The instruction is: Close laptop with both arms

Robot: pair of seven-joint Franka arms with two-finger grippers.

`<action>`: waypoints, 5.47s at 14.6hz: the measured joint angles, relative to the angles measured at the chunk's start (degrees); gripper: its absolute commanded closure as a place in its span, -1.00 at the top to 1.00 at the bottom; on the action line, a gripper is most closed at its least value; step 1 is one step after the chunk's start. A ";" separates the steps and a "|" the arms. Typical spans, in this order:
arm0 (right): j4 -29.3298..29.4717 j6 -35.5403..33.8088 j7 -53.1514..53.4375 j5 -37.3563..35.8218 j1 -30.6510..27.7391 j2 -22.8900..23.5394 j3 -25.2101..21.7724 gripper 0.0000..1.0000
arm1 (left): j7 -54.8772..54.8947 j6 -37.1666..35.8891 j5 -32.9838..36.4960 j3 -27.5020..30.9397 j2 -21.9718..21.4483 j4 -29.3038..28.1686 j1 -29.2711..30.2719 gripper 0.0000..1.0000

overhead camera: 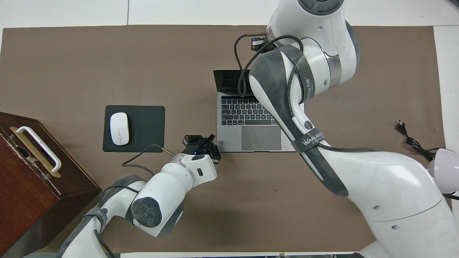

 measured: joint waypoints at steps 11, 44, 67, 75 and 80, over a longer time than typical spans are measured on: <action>-1.20 -4.12 -2.22 0.98 -1.44 -0.33 0.02 -1.00 | 0.00 2.94 0.00 0.02 5.42 2.31 -2.04 -1.00; -36.16 5.36 -2.76 12.10 -3.37 -12.80 0.57 -1.00 | 1.43 14.41 0.02 0.37 9.86 0.59 -2.65 -1.00; -37.71 10.02 -2.56 12.11 -3.93 -16.91 0.24 -1.00 | 2.66 15.45 0.01 0.98 9.80 -0.15 -3.47 -1.00; -32.71 23.34 -5.66 3.24 -7.46 -20.99 -0.47 -1.00 | 2.25 15.47 -0.01 0.99 9.79 -0.13 -3.47 -1.00; -27.70 19.32 -17.30 2.83 -9.56 -22.11 -0.50 -1.00 | -0.85 15.39 -0.03 1.02 9.74 -0.11 -3.47 -1.00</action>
